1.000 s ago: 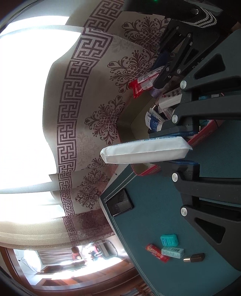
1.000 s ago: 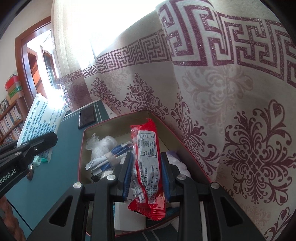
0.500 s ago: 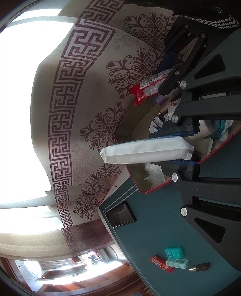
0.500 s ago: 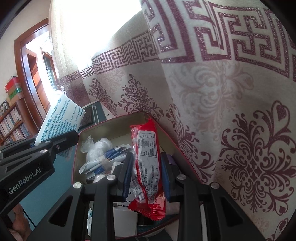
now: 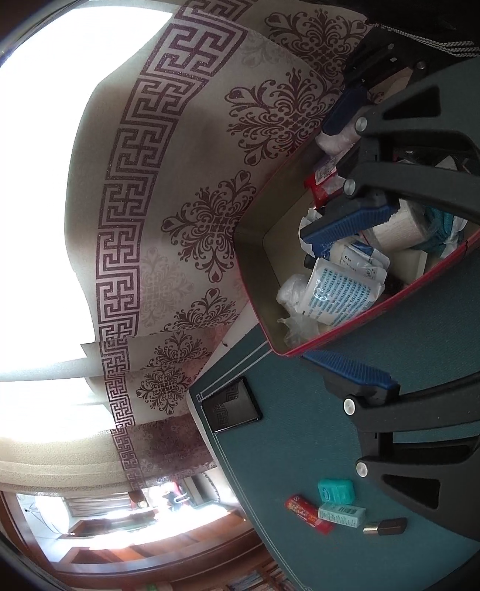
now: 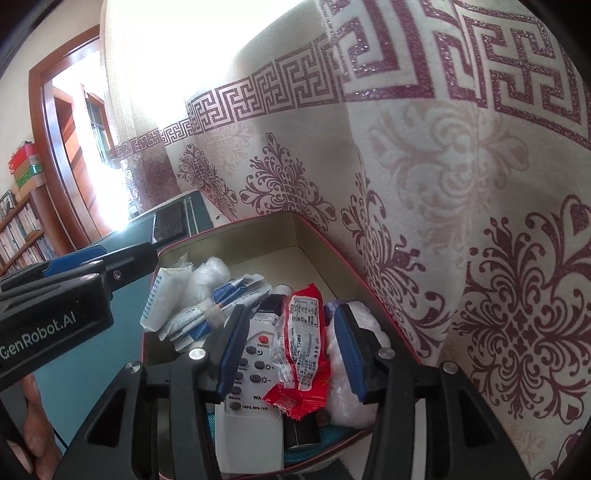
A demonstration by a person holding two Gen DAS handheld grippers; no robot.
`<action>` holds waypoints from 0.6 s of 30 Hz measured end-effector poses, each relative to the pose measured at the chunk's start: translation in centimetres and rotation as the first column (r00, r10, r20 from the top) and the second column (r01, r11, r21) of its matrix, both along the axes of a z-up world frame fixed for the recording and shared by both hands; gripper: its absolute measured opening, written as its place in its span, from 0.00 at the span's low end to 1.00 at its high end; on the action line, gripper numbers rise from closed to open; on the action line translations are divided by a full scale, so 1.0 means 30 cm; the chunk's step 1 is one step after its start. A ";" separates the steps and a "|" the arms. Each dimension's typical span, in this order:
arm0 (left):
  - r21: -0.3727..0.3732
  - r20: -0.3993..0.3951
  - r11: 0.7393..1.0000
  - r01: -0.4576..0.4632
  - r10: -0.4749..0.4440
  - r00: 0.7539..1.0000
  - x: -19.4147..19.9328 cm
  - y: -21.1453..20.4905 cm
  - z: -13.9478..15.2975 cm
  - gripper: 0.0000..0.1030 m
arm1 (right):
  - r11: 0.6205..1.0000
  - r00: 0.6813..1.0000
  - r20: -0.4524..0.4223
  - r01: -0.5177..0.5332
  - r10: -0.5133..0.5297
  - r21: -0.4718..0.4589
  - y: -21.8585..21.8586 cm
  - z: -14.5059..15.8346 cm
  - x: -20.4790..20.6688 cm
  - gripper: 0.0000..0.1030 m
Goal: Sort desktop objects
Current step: 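Open both grippers to drop the white pack and red snack into the box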
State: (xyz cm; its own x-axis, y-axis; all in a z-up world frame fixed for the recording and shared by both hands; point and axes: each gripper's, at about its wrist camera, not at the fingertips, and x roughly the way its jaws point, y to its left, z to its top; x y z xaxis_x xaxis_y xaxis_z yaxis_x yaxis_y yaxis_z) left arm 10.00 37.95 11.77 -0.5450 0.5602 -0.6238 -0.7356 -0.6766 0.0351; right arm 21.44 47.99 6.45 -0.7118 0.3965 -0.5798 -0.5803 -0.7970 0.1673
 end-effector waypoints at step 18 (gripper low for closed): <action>-0.010 -0.022 0.997 -0.070 0.070 0.997 -0.020 -0.134 0.028 0.64 | 1.000 1.000 -0.019 0.004 -0.004 0.027 -0.068 0.046 0.001 0.68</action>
State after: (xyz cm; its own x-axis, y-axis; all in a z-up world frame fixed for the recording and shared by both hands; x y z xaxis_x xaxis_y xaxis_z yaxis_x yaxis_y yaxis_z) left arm 9.39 33.94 12.62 -0.5959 0.5136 -0.6174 -0.6855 -0.7257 0.0579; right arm 21.48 45.95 7.84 -0.7209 0.4147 -0.5552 -0.5804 -0.7991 0.1567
